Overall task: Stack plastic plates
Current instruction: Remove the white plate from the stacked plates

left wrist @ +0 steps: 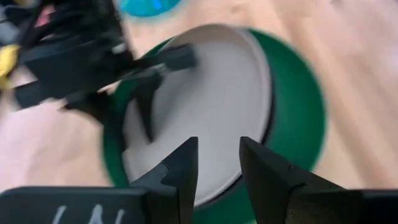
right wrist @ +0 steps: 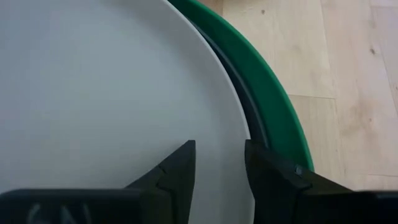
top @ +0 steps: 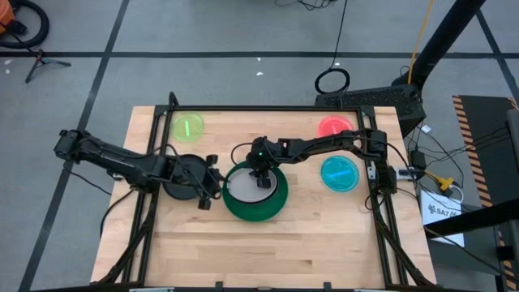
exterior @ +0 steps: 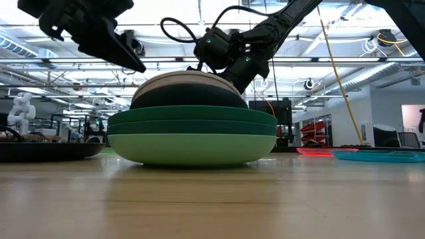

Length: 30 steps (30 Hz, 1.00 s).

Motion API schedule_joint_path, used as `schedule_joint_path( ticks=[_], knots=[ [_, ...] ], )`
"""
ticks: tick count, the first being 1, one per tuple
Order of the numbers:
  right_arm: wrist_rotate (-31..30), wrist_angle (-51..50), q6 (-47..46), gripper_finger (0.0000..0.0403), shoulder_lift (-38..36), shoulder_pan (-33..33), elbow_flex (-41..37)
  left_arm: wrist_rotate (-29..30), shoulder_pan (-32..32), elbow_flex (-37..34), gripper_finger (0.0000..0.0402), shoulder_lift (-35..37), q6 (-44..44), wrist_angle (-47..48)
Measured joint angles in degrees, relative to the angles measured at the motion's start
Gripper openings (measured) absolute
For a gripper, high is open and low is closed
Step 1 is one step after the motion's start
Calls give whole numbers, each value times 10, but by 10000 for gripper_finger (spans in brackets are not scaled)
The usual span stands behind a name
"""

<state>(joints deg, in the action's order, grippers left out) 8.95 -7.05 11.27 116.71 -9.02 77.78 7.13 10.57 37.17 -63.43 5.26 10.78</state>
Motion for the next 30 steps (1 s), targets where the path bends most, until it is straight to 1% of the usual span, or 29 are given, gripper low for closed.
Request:
schedule_joint_path(
  ticks=[4, 7, 16, 27, 30],
  knots=[
    [0, 0, 0, 132, 0, 0, 0, -53, 0, 0, 125, -26, -10, -33],
    [0, 0, 1, 132, 0, 0, 0, -70, 0, 0, 125, -40, -14, -54],
    [-1, 2, 1, 132, 0, 0, 0, -72, 0, 0, 125, -102, -27, -108],
    [-2, 5, 0, 132, 0, 0, 0, -70, 0, 0, 125, -106, -46, -113],
    [-1, 11, -2, 132, 0, 0, 0, -71, 0, 0, 125, -119, -51, -117]
  ],
)
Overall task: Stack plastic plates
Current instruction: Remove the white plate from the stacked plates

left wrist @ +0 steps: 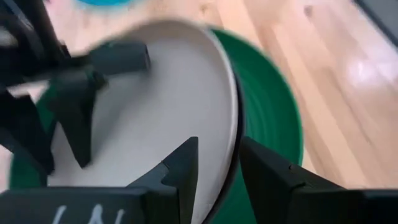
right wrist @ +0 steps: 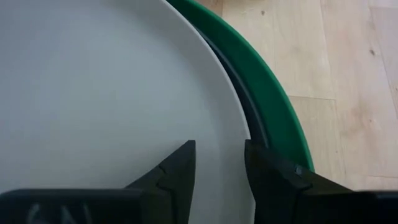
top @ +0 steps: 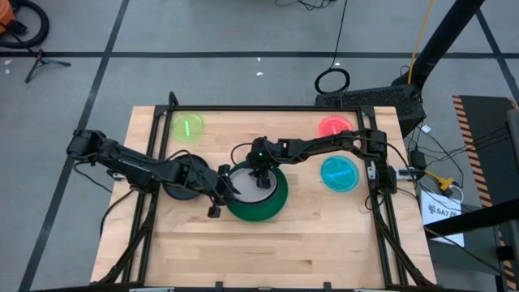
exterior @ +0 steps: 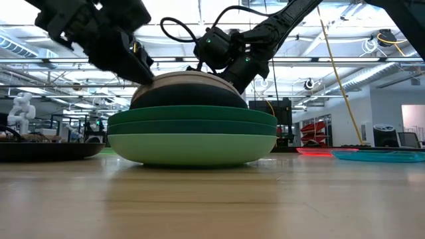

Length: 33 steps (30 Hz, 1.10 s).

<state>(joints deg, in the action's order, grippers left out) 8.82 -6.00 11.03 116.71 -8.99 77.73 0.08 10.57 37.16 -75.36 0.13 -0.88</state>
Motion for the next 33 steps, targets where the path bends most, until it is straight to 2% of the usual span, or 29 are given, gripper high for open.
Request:
schedule_joint_path(
  ticks=[7, 11, 14, 19, 33],
  knots=[
    [1, 6, 0, 132, 0, 0, 0, -58, -16, -1, 125, -35, -14, -19],
    [1, 7, 0, 132, 0, 0, -1, -61, -19, -1, 121, -36, -13, -21],
    [2, 8, 0, 132, 0, 0, -1, -61, -19, -1, 92, -36, -8, -21],
    [2, 8, 0, 132, 1, 0, -1, -65, -19, -1, 11, -36, -8, -14],
    [3, 3, -28, 132, -20, 1, -1, -44, -18, 0, 3, -15, -1, -18]
  ],
)
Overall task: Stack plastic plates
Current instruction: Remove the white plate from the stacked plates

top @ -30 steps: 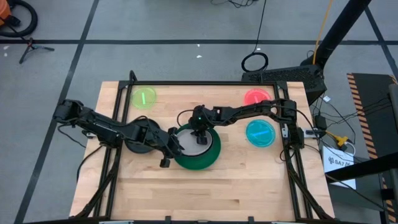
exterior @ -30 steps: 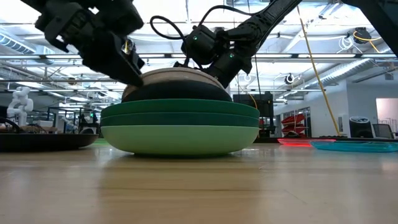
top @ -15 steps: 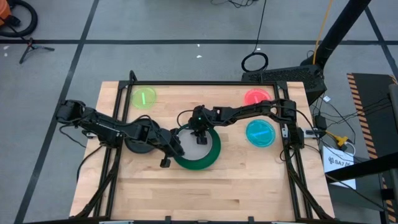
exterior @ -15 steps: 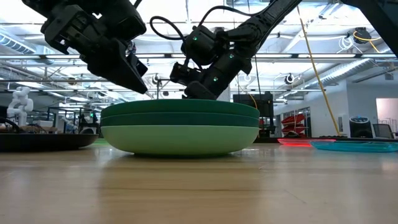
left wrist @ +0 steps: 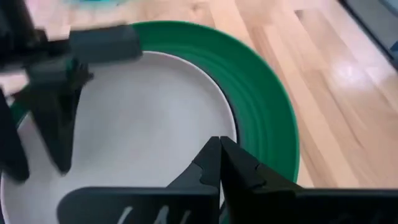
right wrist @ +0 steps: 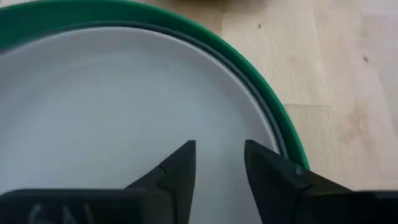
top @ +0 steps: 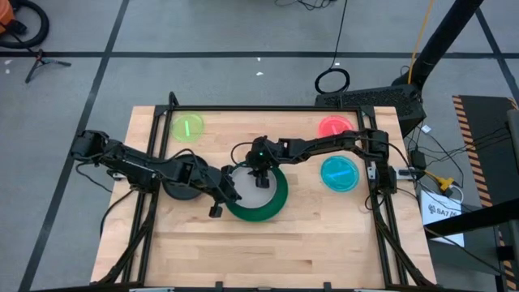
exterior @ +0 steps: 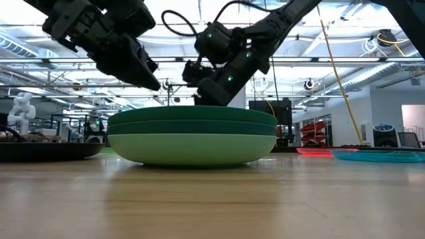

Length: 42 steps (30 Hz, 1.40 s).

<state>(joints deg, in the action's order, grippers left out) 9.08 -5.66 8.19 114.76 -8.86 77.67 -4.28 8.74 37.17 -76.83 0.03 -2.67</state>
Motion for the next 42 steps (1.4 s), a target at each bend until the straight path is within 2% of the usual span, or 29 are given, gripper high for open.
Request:
schedule_joint_path(
  ticks=[3, 9, 12, 15, 19, 24, 35, 42],
  knots=[
    [1, -17, 1, 132, -19, 1, 0, 20, 4, 0, 3, 19, 3, 16],
    [1, -98, 3, 128, -47, 19, 0, 92, 16, 0, 2, 69, 1, 107],
    [1, -130, 3, 111, -49, 32, 0, 131, 16, 0, 2, 87, -23, 166],
    [0, -117, -2, 85, -48, 44, -19, 154, 15, 0, 5, 91, -55, 202],
    [-29, -66, -11, 47, -48, 54, -46, 162, 12, 0, 15, 84, -99, 214],
    [-31, -9, -15, 6, -48, 52, -72, 164, 5, 0, 19, 78, -141, 218],
    [-28, 59, -15, 2, -14, 52, -81, 163, 7, 0, 21, 78, -62, 181],
    [-30, 73, -15, 1, -13, 51, -82, 132, 10, 0, 22, 78, -33, 163]
  ],
)
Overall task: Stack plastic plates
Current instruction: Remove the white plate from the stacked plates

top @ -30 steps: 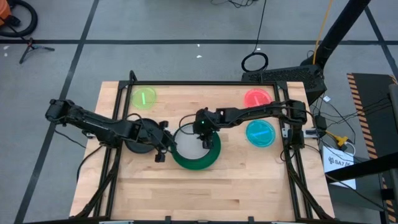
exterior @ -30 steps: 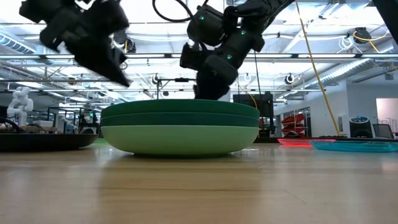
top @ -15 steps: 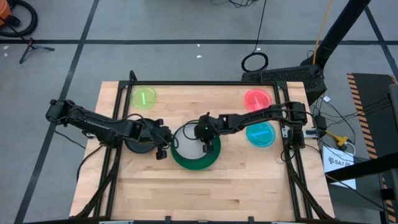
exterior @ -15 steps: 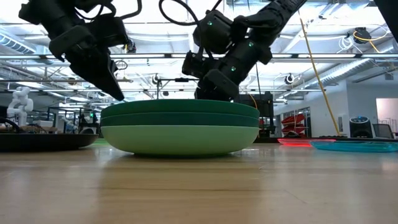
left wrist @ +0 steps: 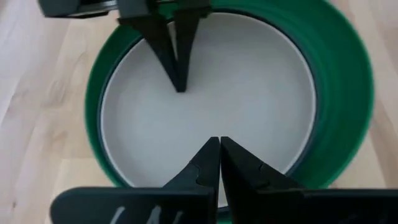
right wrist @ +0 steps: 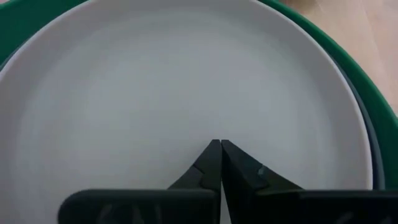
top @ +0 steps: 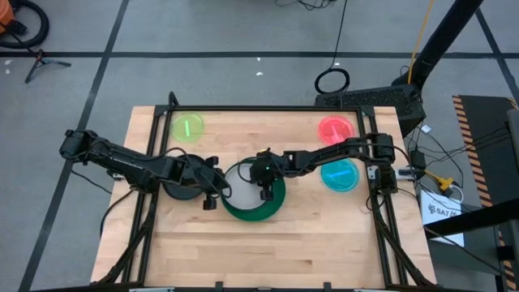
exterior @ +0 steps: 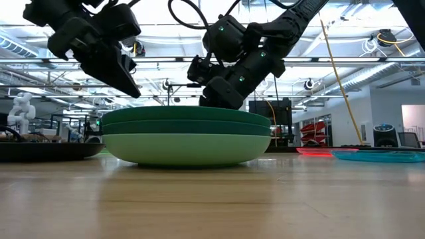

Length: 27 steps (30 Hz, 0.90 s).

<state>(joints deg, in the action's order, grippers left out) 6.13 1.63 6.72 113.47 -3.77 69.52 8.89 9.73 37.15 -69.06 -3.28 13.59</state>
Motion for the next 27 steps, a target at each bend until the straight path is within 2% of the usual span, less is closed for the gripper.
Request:
schedule_joint_path(
  ticks=[11, 18, 27],
  knots=[
    [0, 0, 0, 1, 1, 0, 0, -15, 22, 0, 23, -9, 18, -5],
    [-1, -1, 0, 0, 1, 0, 0, -16, 28, 0, 53, -22, 7, -17],
    [-1, 3, 0, 0, 2, 0, 0, -14, 18, 0, 56, -21, 40, -32]
  ],
)
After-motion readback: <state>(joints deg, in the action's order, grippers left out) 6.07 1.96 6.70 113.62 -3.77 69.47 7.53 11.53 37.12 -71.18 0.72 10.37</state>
